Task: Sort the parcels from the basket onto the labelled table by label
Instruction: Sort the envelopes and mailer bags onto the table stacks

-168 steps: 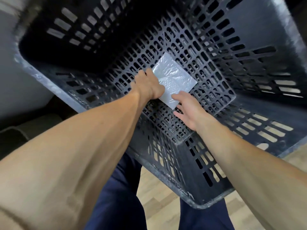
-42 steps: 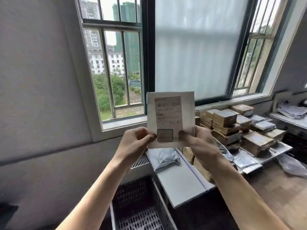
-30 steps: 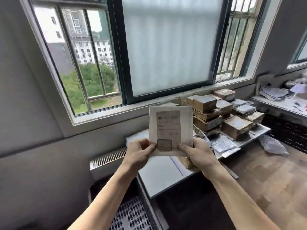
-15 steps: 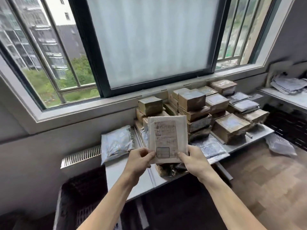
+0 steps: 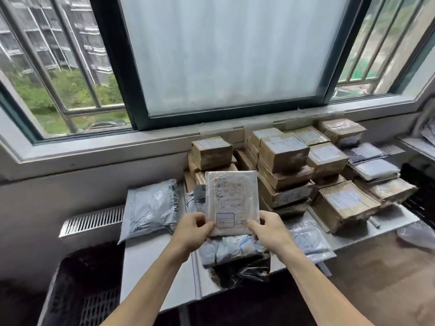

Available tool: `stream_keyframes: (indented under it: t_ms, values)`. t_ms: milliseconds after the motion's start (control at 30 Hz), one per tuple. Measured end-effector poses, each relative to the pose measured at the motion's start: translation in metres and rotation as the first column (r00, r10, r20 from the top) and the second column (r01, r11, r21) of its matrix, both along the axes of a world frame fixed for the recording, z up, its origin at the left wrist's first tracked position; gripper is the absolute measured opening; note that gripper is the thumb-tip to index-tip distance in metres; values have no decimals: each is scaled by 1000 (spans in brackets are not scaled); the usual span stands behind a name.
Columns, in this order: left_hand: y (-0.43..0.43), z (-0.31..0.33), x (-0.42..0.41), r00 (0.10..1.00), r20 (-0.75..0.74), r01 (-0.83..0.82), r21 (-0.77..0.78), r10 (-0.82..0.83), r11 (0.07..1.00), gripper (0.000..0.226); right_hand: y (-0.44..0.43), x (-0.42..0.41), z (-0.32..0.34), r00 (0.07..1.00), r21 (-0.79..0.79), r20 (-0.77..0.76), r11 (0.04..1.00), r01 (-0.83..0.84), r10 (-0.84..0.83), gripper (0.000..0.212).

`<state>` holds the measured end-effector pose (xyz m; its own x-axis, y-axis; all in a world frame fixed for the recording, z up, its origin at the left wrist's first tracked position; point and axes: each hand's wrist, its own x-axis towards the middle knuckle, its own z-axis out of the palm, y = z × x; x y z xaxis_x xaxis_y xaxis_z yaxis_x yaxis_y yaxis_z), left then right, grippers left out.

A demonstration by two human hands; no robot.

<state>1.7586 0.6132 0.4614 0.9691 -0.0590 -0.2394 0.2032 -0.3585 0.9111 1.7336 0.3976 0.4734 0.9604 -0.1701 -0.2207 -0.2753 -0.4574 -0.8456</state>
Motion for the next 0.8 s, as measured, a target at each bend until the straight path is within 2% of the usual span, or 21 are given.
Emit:
stream_keyframes:
  t_ms: [133, 233, 400, 500, 633, 800]
  values:
    - [-4, -16, 34, 991, -60, -125, -50, 122, 991, 30, -6, 41, -10, 1000, -55, 8, 998, 16, -16, 42]
    - [-9, -24, 52, 974, -146, -190, -102, 174, 976, 24, -10, 67, -23, 999, -54, -45, 999, 0, -2, 49]
    - [-7, -33, 63, 967, -160, -209, -38, 201, 977, 10, -19, 90, -45, 988, -113, -131, 989, -95, 80, 47]
    - [-11, -36, 63, 963, -175, -210, 0, 207, 978, 16, -23, 102, -52, 976, -114, -183, 984, -137, 115, 48]
    - [-17, -36, 62, 955, -174, -234, 58, 240, 971, 21, -21, 110, -50, 981, -52, -159, 991, -124, 115, 57]
    - [-20, -36, 63, 945, -181, -261, 86, 273, 961, 24, -27, 111, -57, 972, -131, -165, 973, -188, 166, 40]
